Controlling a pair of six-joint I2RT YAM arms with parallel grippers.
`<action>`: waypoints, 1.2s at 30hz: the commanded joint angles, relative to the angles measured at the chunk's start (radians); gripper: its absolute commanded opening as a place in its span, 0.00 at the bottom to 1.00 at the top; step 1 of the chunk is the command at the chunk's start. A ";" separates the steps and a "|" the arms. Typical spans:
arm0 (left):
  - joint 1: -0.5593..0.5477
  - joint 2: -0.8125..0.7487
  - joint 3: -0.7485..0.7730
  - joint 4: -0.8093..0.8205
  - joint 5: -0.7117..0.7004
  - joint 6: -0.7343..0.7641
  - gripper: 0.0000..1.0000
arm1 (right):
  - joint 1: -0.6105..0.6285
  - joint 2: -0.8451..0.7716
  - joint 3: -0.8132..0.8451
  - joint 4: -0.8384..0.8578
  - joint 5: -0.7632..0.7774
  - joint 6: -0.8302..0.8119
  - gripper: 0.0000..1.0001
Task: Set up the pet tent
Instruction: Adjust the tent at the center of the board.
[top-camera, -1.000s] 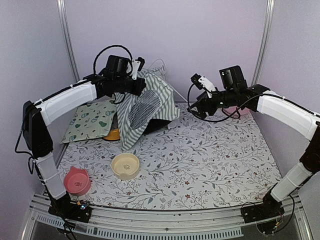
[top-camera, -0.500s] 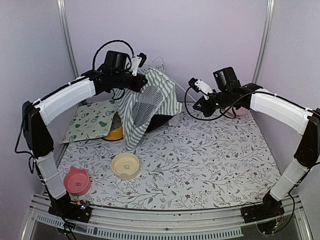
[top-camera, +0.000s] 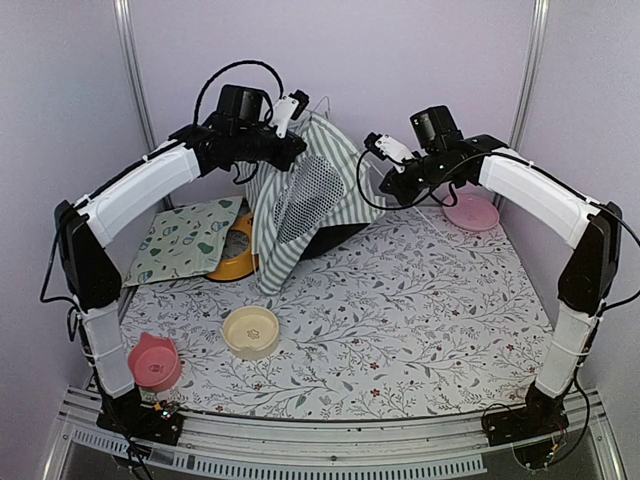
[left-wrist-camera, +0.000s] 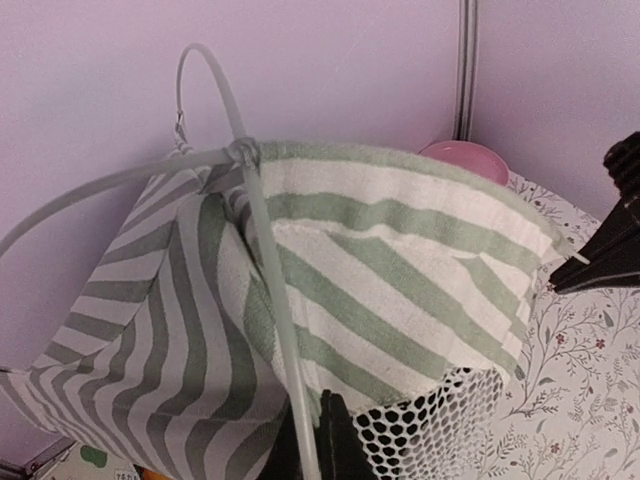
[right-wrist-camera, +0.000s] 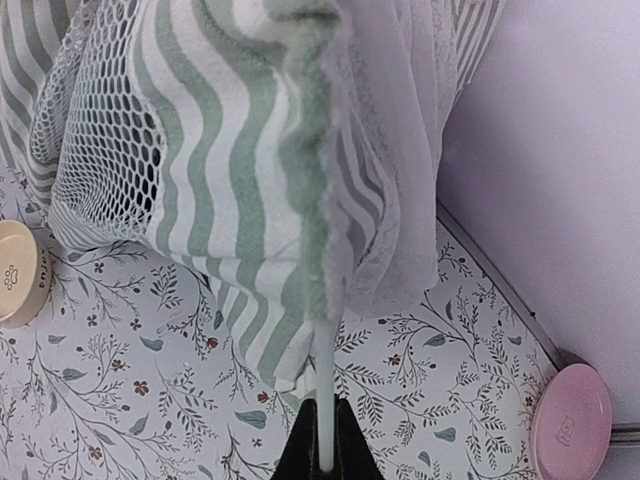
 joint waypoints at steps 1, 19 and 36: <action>-0.194 0.076 0.015 -0.085 0.335 0.084 0.00 | 0.037 0.064 0.109 0.259 -0.037 -0.038 0.00; -0.121 0.133 0.051 0.009 -0.138 -0.299 0.00 | 0.012 -0.149 -0.223 0.353 0.108 0.057 0.78; -0.140 0.090 0.021 0.071 -0.347 -0.334 0.00 | -0.013 -0.362 -0.282 0.419 0.394 0.138 0.99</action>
